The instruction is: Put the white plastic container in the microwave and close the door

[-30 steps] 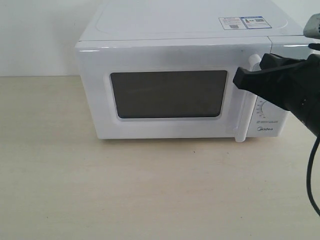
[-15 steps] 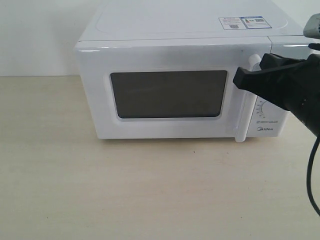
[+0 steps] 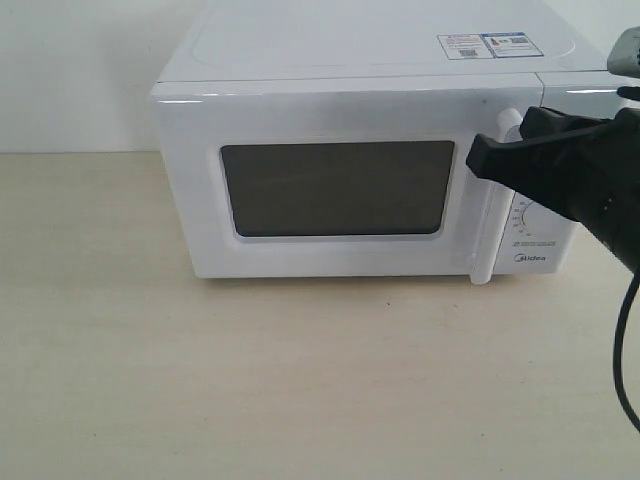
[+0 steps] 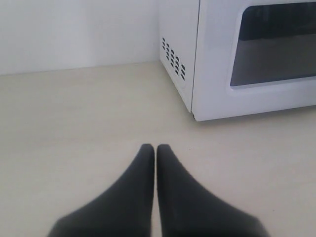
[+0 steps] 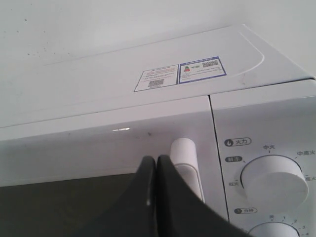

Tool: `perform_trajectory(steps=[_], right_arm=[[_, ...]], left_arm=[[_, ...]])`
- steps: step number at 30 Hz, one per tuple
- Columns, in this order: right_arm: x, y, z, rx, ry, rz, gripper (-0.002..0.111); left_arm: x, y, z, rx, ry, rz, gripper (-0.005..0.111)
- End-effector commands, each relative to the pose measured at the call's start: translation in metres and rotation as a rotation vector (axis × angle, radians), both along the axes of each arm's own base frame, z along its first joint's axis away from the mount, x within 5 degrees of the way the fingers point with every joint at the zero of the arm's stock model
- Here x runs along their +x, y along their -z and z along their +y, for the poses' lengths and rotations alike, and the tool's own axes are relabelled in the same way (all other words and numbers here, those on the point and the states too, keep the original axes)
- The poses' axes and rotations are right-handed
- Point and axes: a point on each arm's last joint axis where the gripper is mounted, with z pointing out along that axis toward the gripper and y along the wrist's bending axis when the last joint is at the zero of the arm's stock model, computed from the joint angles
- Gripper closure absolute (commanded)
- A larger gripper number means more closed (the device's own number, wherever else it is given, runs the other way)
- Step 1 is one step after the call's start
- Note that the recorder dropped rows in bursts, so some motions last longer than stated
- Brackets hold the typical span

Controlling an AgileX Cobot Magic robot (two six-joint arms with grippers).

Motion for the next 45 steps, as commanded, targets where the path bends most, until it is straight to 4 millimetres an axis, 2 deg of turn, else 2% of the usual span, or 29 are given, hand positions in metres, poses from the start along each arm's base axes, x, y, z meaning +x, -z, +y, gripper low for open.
perform_trajectory(steps=[1,11,18,20,27,29,31,36,45], right_arm=[[-0.001,0.0,-0.003,-0.008,0.011,-0.006,0.108],[-0.002,-0.001,-0.004,0.0,0.013,-0.008,0.108],[-0.012,-0.019,-0.011,-0.08,0.015,-0.066,0.108],[-0.02,-0.024,-0.011,-0.082,-0.041,-0.045,0.108],[-0.059,-0.045,-0.013,-0.436,-0.291,-0.069,0.108],[-0.071,-0.049,-0.017,-0.463,-0.343,-0.081,0.108],[-0.082,-0.055,-0.029,-0.42,-0.319,-0.099,0.108],[-0.11,-0.05,-0.058,-0.297,-0.177,-0.15,0.108],[-0.15,-0.022,-0.08,-0.239,-0.05,-0.279,0.108]], left_arm=[[0.0,0.001,0.0,-0.011,-0.006,0.002,0.103],[0.0,0.001,0.0,-0.011,-0.006,0.002,0.103],[0.0,0.001,0.0,-0.011,-0.006,0.002,0.103],[0.0,0.001,0.0,-0.011,-0.006,0.002,0.103],[0.0,0.001,0.0,-0.011,-0.006,0.002,0.103],[0.0,0.001,0.0,-0.011,-0.006,0.002,0.103],[0.0,0.001,0.0,-0.011,-0.006,0.002,0.103],[0.0,0.001,0.0,-0.009,-0.006,0.002,0.103],[0.0,0.001,0.0,-0.009,-0.006,0.002,0.103]])
